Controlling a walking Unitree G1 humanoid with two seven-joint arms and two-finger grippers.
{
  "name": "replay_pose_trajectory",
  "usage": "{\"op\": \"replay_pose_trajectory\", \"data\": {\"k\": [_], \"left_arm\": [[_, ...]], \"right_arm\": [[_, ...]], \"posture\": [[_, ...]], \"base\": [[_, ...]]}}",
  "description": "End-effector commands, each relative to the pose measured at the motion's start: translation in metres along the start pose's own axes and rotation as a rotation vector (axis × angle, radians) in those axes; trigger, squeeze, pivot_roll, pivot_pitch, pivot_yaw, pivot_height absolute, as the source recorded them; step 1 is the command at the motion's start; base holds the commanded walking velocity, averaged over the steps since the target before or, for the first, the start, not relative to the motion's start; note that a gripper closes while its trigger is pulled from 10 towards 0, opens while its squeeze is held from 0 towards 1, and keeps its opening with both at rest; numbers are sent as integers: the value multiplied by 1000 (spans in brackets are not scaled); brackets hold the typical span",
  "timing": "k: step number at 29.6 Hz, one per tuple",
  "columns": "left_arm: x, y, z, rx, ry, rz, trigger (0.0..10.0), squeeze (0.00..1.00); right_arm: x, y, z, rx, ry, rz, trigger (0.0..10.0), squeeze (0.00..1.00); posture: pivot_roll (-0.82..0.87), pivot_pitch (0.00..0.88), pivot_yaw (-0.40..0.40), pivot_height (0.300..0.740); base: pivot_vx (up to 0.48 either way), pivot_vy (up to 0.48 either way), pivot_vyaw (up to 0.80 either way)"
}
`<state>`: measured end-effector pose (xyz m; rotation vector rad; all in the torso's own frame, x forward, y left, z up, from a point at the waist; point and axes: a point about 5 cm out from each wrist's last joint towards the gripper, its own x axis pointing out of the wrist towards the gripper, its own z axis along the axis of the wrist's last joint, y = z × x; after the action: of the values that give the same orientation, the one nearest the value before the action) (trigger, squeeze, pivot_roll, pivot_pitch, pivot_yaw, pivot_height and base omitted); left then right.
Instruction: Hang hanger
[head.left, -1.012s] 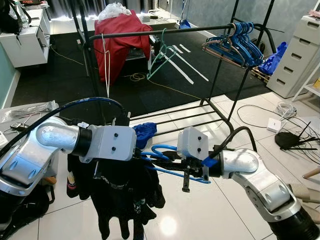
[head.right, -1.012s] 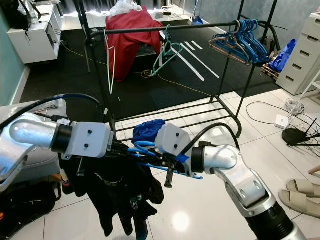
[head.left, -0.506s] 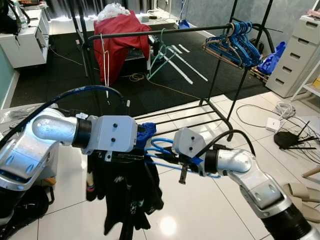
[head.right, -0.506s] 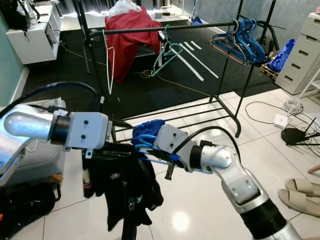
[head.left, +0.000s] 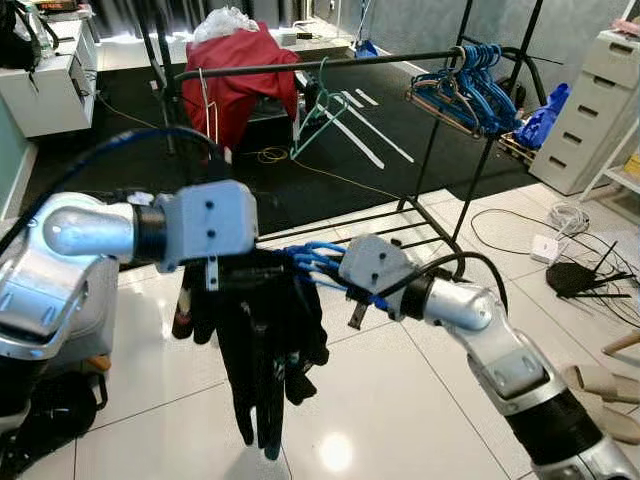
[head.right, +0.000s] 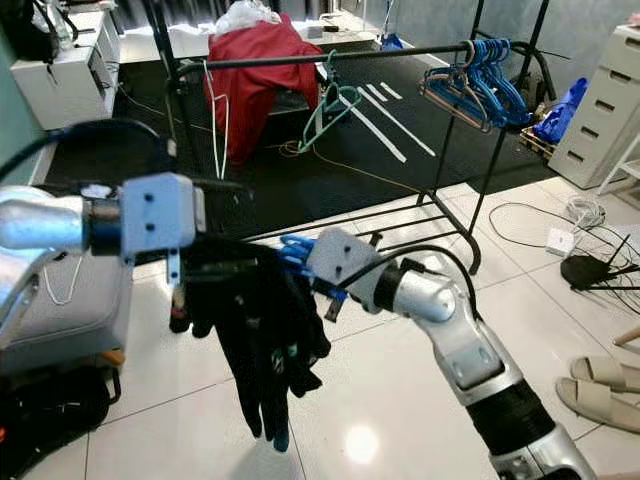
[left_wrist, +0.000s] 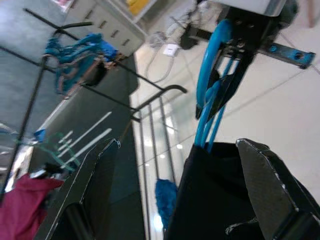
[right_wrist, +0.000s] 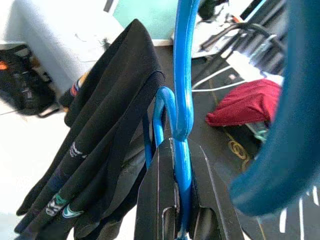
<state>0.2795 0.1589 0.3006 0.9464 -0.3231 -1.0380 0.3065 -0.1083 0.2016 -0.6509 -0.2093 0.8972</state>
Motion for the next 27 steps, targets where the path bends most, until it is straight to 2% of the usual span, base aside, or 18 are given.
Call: {"op": "replay_pose_trajectory", "data": {"k": [1,2,3,4,7,8,9,10,11,12,15,16,17,18,19,22,23,27], "left_arm": [[-7,5,-2,-39,-11,62,10000,1000],[-7,5,-2,-39,-11,62,10000,1000],[-13,8,-1,-76,-33,97,10000,1000],[-13,8,-1,-76,-33,97,10000,1000],[-27,15,-2,-150,-83,186,10000,1000],[-31,19,-4,-205,-134,253,10000,525],[-31,19,-4,-205,-134,253,10000,525],[-35,23,-6,-269,-193,327,10000,525],[-37,24,-6,-324,-260,365,10000,0],[-37,24,-6,-324,-260,365,10000,0],[-41,22,-9,-474,-428,449,10000,0],[-41,22,-9,-474,-428,449,10000,0],[-43,18,-14,-527,-468,464,10000,0],[-43,18,-14,-527,-468,464,10000,0],[-44,12,-19,-571,-496,471,10000,0],[-45,7,-23,-602,-504,477,10000,0],[-46,5,-27,-619,-500,491,10000,0],[-53,5,-32,-618,-478,518,10000,0]], "right_arm": [[-1,-18,8,-30,-48,-104,0,0],[-1,-18,8,-30,-48,-104,0,0],[-2,-28,9,-26,-59,-158,0,0],[-2,-28,9,-26,-59,-158,0,0],[-7,-49,16,30,-120,-261,0,0],[-8,-56,23,95,-182,-274,0,0],[-8,-56,23,95,-182,-274,0,0],[-9,-61,31,165,-254,-279,0,0],[-9,-63,41,230,-326,-256,0,0],[-9,-63,41,230,-326,-256,0,0],[-11,-66,67,387,-510,-167,0,0],[-11,-66,67,387,-510,-167,0,0],[-15,-67,73,448,-564,-131,0,0],[-15,-67,73,448,-564,-131,0,0],[-19,-68,79,502,-618,-81,0,0],[-25,-68,84,543,-663,-29,0,0],[-32,-69,87,570,-694,16,0,0],[-41,-73,87,580,-712,34,0,0]], "posture": [[-69,39,-7,740],[-69,39,-7,740],[-69,39,-5,740],[-69,39,-5,740],[-63,39,-7,740],[-63,39,-6,740],[-63,39,-6,740],[-63,39,-6,740],[-68,43,-2,740],[-68,43,-2,740],[-68,42,-3,740],[-68,42,-3,740],[-67,45,-7,740],[-67,45,-7,740],[-68,46,-9,740],[-73,49,-11,740],[-73,48,-14,740],[-74,48,-16,740]], "base": [[0,0,0],[0,0,0],[0,0,0],[0,0,0],[0,0,0],[0,0,0],[0,0,0],[0,0,0],[0,0,0],[0,0,0],[0,0,0],[0,0,0],[0,0,0],[0,0,0],[0,0,0],[0,0,0],[0,0,0],[0,0,0]]}}
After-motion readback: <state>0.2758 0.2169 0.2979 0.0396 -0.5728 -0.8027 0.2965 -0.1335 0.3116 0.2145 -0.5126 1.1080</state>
